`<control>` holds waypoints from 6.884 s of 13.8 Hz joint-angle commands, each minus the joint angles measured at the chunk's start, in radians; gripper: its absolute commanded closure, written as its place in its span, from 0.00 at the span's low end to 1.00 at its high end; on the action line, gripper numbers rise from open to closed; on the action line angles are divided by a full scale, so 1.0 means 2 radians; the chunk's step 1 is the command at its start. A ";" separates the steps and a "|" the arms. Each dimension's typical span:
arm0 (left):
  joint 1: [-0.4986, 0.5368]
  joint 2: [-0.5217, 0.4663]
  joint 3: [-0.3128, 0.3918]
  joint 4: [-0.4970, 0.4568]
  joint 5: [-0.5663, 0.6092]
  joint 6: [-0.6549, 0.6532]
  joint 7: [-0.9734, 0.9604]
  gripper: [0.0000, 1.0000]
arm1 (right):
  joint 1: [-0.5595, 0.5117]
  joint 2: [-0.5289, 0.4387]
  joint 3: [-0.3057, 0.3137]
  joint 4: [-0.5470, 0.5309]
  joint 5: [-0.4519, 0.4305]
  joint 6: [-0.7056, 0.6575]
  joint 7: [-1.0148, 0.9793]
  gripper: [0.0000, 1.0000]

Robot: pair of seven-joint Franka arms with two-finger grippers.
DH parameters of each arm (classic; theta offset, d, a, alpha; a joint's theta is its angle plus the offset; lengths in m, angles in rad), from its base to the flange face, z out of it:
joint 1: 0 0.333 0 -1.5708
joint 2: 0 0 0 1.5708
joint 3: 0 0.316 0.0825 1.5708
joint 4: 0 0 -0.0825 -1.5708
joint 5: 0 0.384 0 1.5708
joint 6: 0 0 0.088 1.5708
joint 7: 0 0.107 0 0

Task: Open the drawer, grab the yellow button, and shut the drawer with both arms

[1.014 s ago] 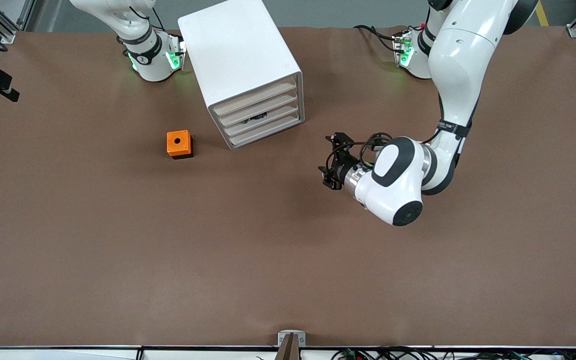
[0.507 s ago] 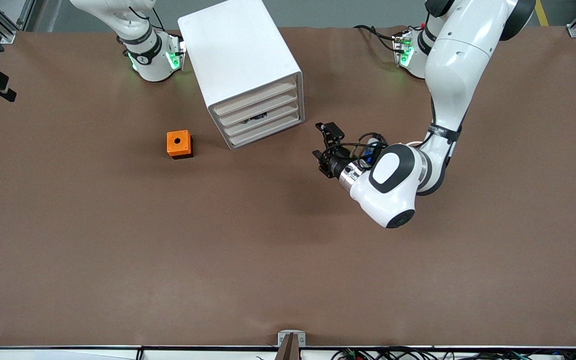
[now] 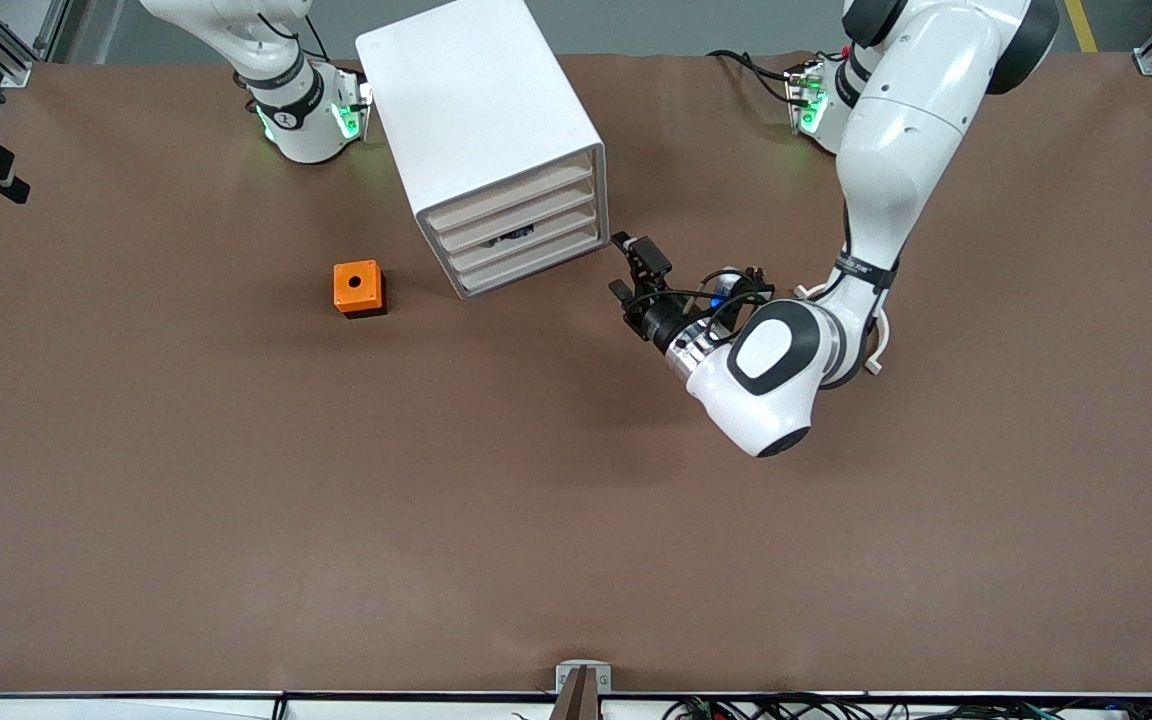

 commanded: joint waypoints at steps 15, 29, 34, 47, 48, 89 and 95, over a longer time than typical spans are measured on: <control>-0.098 0.010 0.000 -0.017 -0.011 -0.031 -0.014 0.43 | -0.008 -0.003 0.003 -0.004 0.009 0.002 -0.002 0.00; -0.114 0.014 0.001 -0.021 -0.027 -0.060 -0.011 0.92 | -0.005 0.031 0.003 0.005 0.008 -0.005 0.001 0.00; -0.095 0.014 0.007 -0.021 -0.054 -0.042 -0.011 0.91 | -0.012 0.085 0.003 0.013 0.009 -0.017 -0.001 0.00; -0.016 0.013 0.008 -0.020 -0.058 0.043 -0.005 0.86 | 0.025 0.132 0.008 0.043 0.029 -0.009 0.155 0.00; -0.013 0.013 0.008 -0.020 -0.058 0.044 -0.005 0.86 | 0.039 0.129 0.009 0.044 0.030 -0.010 0.201 0.00; 0.037 -0.005 -0.005 0.027 -0.022 0.024 0.319 0.00 | 0.482 0.263 0.011 0.007 0.021 0.260 0.986 0.00; 0.036 -0.007 0.007 0.043 0.080 0.029 0.476 0.00 | 0.485 0.270 0.011 0.011 0.032 0.259 0.986 0.00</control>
